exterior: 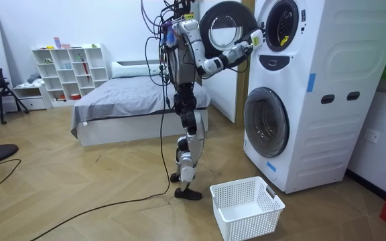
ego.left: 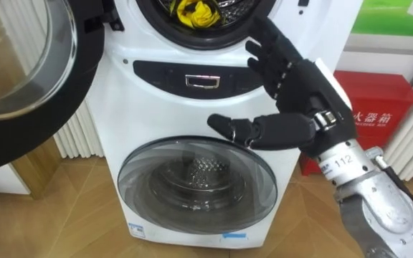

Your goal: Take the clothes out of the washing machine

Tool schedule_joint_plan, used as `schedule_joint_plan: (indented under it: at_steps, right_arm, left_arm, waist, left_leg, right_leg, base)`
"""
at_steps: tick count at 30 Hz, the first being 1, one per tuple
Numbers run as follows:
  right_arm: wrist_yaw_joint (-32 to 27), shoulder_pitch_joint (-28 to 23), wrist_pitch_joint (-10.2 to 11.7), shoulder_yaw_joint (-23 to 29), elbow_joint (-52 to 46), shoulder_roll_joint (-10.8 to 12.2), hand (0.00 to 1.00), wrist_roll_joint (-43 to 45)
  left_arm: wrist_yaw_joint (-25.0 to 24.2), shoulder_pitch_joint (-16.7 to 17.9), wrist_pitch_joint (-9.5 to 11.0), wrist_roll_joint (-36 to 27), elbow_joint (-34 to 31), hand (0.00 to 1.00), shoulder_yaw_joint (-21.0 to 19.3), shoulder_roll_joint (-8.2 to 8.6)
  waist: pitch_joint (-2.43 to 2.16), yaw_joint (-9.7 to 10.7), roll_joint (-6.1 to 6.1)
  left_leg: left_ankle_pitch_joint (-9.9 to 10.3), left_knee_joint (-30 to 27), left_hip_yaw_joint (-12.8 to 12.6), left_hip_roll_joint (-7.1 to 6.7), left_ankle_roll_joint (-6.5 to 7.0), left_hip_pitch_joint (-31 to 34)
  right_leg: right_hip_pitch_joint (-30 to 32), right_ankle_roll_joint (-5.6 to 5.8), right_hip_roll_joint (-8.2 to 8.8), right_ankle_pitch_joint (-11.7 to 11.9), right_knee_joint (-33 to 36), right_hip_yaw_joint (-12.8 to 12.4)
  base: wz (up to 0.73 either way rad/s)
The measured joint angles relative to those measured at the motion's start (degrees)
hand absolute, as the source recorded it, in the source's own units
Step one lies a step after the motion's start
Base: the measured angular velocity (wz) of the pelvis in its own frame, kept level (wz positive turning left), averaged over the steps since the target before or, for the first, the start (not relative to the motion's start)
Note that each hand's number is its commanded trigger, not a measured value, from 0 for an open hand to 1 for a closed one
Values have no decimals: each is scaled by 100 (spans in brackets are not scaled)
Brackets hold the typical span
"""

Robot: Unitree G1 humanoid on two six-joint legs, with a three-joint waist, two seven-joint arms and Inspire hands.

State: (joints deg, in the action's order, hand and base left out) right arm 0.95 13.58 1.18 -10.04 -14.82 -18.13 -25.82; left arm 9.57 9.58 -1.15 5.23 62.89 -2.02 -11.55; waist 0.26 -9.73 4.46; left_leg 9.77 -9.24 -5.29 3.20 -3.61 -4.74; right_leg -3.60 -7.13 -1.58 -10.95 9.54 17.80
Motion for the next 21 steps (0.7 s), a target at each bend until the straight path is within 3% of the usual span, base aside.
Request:
schedule_joint_plan:
  at_steps: [3, 8, 11, 12, 14, 15, 17, 19, 20, 21]
  right_arm:
    - [-110, 133, -1, 0, 61, 37, 0, -118]
    - [-168, 405, 1, -2, 330, 208, 0, -168]
    - [-190, 536, 6, -4, 447, 247, 0, -163]
    - [-146, 596, 12, -4, 612, 261, 0, -175]
    - [-165, 653, 23, -14, 924, 361, 0, -177]
    - [-221, 664, 24, -28, 1066, 437, 0, -177]
    - [-350, 670, 25, -27, 1125, 488, 0, -167]
    - [-369, 749, 22, -55, 1407, 506, 0, -68]
    - [-368, 785, -5, -55, 1453, 502, 0, -60]
    - [-369, 805, -66, -58, 1468, 509, 0, -23]
  left_arm:
    - [5, 5, -27, 5, 1, 0, 1, 5]
    - [84, -5, -128, 160, 4, 0, 11, 110]
    - [112, 2, -145, 172, 70, 0, -1, 111]
    - [113, 48, -174, 176, 71, 0, 0, 103]
    - [110, 98, -254, 179, 95, 0, 3, 102]
    - [99, 172, -287, 177, 124, 0, 6, 104]
    - [90, 221, -343, 182, 126, 0, 6, 96]
    - [56, 230, -450, 178, 127, 0, 9, 96]
    - [43, 221, -457, 178, 125, 0, 8, 88]
    - [1, 260, -457, 176, 122, 0, -3, 56]
  waist:
    - [5, -2, 67]
    - [40, -11, 25]
    - [75, -124, -19]
    - [78, -148, -24]
    - [116, -181, -93]
    - [89, -181, -140]
    - [91, -180, -141]
    - [66, -275, -115]
    - [59, -323, -87]
    - [32, -417, -43]
  left_leg:
    - [0, -4, 21, -1, 0, 1]
    - [97, -247, 18, 52, 19, 43]
    - [341, -1114, 49, 155, -7, 453]
    - [412, -1649, 83, 207, -27, 651]
    - [422, -2505, 92, 296, -24, 987]
    - [415, -2961, 145, 346, -10, 1236]
    - [449, -2904, 201, 360, -14, 1615]
    - [319, -1979, 246, 229, 1, 2022]
    - [130, -1690, 256, 199, 35, 2104]
    - [-271, -1327, 246, 195, 15, 2218]
  right_leg:
    - [-36, 0, -9, 0, -18, 3]
    - [-76, -4, -11, -1, 28, 0]
    - [4, -43, -52, -65, 154, -59]
    - [-14, -61, -56, -120, 251, -65]
    - [-128, -83, -75, -202, 325, -83]
    - [-151, -97, -113, -273, 379, -81]
    - [-137, -104, -155, -404, 487, -85]
    - [-143, -66, -117, -513, 571, -89]
    - [-132, -58, -95, -554, 617, -91]
    - [-151, -37, -53, -608, 631, -107]
  base:
    - [0]
    - [-1]
    - [-13]
    - [-4]
    - [0]
    - [12]
    - [14]
    - [-4]
    - [-21]
    - [-18]
